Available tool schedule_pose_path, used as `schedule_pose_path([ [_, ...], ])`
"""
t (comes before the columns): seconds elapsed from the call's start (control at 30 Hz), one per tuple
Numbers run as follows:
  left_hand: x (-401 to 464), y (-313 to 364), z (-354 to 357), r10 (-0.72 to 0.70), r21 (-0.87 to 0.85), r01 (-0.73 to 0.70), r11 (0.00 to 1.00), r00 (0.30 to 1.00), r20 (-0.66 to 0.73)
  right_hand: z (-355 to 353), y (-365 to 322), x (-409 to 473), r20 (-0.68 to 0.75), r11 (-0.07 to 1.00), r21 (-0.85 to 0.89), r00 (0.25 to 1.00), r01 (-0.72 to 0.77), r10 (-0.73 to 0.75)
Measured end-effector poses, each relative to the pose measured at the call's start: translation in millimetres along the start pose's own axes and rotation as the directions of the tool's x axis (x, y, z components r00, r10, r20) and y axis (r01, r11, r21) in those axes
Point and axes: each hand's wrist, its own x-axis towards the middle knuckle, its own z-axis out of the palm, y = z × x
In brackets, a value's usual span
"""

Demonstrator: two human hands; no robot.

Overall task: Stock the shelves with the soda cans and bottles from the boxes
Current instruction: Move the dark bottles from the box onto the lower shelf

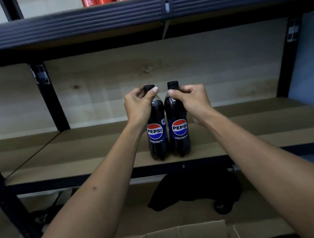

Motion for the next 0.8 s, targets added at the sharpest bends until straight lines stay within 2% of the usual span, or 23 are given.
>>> schedule_pose_path([
  [0.13,1.4,-9.5,-2.1,0.076,0.034,-0.076,0.996,0.997,0.006,6.0,12.8,4.5,-0.023,0.999,-0.028,0.999,0.039,-0.040],
  [0.23,-6.0,-17.4,-5.9,0.173,0.143,-0.178,0.974,0.984,0.051,6.4,20.1,-5.8,-0.027,0.992,-0.078,0.995,0.094,-0.097],
  [0.37,-21.2,-33.8,-15.2,0.219,0.211,-0.249,0.945,0.963,0.154,-1.1,36.7,-23.4,0.066,0.973,-0.174,0.988,0.151,-0.141],
  [0.47,-38.9,-61.9,-32.8,0.143,0.187,-0.199,0.962,0.951,0.275,-15.6,72.4,-41.6,0.185,0.979,-0.169,0.979,0.116,-0.084],
  [0.53,-47.5,-86.5,-42.5,0.067,0.244,-0.148,0.958,0.948,0.310,-22.6,96.5,-49.1,0.222,0.980,-0.186,0.975,0.070,-0.027],
  [0.67,-40.6,-109.6,-40.7,0.012,0.351,-0.075,0.934,0.984,0.178,-21.1,115.3,-38.7,0.178,0.979,-0.200,0.984,0.026,0.010],
  [0.8,-11.3,-120.5,-28.6,-0.025,0.339,-0.028,0.940,0.988,0.153,-8.8,125.5,-10.3,0.110,0.976,-0.216,0.994,0.001,0.024],
])
